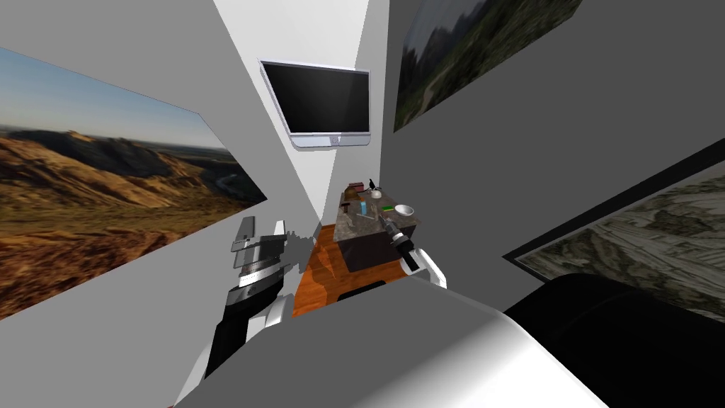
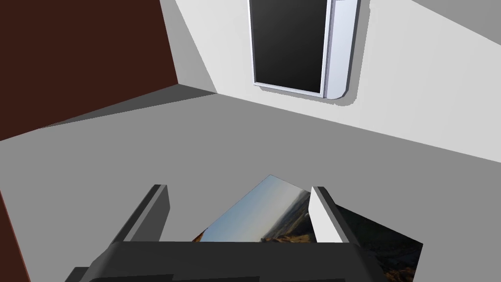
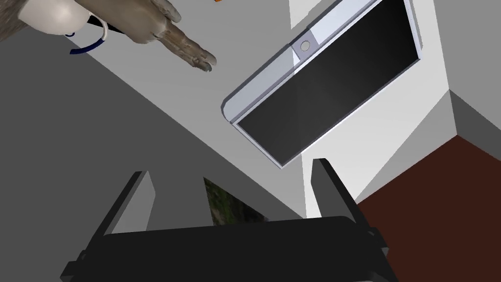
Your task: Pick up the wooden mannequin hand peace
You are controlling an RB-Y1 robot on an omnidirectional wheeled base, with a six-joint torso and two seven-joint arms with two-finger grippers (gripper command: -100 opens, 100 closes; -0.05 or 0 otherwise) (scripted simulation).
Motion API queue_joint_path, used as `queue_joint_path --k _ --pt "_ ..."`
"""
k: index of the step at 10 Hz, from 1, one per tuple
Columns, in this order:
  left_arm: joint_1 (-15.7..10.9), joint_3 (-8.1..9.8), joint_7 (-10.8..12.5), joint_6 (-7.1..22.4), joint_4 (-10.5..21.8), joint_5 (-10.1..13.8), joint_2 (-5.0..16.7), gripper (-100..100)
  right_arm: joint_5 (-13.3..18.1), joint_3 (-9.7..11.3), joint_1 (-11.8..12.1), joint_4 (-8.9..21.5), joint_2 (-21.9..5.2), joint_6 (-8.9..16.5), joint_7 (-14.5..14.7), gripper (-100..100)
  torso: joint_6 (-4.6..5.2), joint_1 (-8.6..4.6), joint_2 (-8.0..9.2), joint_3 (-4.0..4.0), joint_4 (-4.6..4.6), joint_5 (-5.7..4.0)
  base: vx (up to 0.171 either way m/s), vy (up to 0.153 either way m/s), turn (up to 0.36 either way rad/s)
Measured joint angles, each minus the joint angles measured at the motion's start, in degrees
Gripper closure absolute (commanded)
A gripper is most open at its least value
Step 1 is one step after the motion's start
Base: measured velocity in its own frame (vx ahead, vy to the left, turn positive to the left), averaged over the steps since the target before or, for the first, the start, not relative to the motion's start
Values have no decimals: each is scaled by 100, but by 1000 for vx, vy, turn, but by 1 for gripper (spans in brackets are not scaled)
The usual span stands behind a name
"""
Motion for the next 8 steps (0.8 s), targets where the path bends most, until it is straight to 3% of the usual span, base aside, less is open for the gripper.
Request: queue_joint_path --k 4,8 --pt "0 0 0 0 0 0 0 0 669 -128 -136 435 56 268 228 -100 0 -4 -3 -2 -1 0 4 86 -2" --pt "0 0 0 0 0 0 0 0 1318 -182 -384 799 -40 771 343 -100 0 -3 -2 -1 0 0 1 86 5"
